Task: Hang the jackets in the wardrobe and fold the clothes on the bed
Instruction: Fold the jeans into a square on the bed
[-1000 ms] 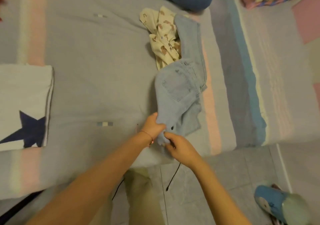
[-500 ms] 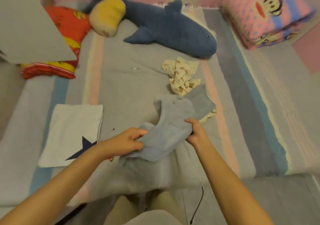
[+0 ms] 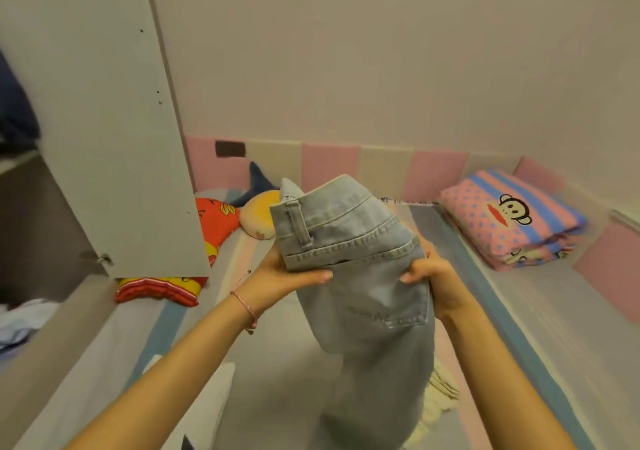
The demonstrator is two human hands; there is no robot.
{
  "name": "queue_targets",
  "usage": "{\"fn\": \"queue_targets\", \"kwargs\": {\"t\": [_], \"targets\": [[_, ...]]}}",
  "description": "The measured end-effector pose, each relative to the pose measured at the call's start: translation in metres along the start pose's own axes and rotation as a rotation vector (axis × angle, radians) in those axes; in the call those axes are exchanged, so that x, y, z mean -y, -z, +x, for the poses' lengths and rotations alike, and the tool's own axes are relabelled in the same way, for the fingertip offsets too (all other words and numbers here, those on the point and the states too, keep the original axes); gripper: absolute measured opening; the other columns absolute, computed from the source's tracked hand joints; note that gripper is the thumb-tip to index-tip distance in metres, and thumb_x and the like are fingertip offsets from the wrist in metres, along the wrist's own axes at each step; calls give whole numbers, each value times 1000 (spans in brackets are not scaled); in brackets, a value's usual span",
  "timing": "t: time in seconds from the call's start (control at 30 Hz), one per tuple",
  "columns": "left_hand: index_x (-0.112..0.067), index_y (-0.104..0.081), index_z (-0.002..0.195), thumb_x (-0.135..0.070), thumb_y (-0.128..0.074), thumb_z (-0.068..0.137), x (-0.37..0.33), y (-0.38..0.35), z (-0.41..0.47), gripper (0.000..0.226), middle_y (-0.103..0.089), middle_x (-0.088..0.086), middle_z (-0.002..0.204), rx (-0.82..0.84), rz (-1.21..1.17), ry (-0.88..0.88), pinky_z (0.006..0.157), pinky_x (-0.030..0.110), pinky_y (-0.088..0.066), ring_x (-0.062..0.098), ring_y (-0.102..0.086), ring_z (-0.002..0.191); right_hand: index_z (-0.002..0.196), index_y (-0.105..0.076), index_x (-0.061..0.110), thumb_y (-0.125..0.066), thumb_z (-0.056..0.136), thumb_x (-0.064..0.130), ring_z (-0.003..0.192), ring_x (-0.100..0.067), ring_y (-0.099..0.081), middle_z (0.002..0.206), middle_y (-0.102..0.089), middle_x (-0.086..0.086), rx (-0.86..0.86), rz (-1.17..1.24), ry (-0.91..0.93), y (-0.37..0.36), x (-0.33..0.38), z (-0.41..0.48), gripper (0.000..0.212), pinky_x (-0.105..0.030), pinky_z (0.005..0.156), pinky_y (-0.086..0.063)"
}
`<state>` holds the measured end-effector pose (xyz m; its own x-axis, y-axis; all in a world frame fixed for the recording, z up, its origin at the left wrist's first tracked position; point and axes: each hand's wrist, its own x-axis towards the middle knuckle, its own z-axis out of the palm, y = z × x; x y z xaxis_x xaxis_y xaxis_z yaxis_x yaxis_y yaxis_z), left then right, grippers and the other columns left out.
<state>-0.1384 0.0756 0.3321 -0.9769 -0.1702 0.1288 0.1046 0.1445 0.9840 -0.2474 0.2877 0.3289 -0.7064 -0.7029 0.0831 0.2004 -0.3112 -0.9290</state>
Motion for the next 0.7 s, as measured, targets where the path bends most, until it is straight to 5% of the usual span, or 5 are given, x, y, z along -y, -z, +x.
{"fn": "queue_targets", "kwargs": {"t": [0.1, 0.2, 0.33, 0.5, 0.7], "targets": [[-22, -60, 118, -19, -73, 74, -16, -5, 1, 46, -67, -7, 115, -24, -285, 22, 93, 26, -50, 8, -61, 110, 119, -62, 34, -45, 53, -13, 107, -21, -63, 122, -64, 3, -22, -52, 111, -12, 17, 5, 83, -34, 77, -56], [-17, -59, 122, -18, -69, 76, -30, -5, 2, 48, -66, -2, 119, -49, -375, -15, 94, 35, -51, 17, -60, 113, 134, -50, 29, -50, 58, -9, 116, -24, -59, 133, -57, -1, -34, -45, 128, -15, 21, 7, 85, -42, 90, -53], [-22, -64, 113, -16, -66, 74, -49, 8, 0, 39, -68, -2, 114, 43, -312, -84, 86, 29, -54, 16, -64, 107, 102, -73, 16, -64, 61, 5, 86, -26, -69, 100, -72, -12, 33, -115, 32, -18, 29, 2, 44, -34, 71, -57], [-26, -67, 102, -6, -69, 79, -61, 13, -13, 31, -71, -11, 102, 30, -166, -181, 86, 22, -52, 7, -65, 102, 127, -52, 22, -71, 56, 14, 99, -27, -67, 114, -69, -8, 74, -167, -27, -21, 27, -11, 73, -36, 76, -56], [-32, -55, 109, -3, -65, 84, -43, 18, -24, 40, -67, -15, 106, -17, 108, -370, 86, 13, -45, -1, -59, 105, 131, -35, 42, -66, 77, -12, 112, -13, -61, 130, -56, 6, -15, -428, 48, -34, 22, -23, 83, -28, 82, -54]]}}
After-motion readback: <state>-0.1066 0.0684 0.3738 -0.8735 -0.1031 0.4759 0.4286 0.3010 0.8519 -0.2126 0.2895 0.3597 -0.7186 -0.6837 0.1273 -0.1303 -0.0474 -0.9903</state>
